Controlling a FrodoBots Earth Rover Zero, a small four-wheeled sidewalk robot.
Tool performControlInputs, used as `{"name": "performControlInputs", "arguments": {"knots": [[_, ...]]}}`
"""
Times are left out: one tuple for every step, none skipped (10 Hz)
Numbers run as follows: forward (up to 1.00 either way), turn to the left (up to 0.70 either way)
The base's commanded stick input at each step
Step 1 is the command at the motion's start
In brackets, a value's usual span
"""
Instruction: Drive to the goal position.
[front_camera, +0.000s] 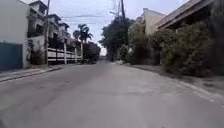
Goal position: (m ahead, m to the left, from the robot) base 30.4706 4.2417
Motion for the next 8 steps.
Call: {"name": "performControlInputs", "arguments": {"knots": [[1.0, -0.4], [1.0, -0.4], [1.0, -0.4], [1.0, -0.33], [1.0, -0.1], [1.0, 0.0], [1.0, 0.0], [1.0, 0.0]]}}
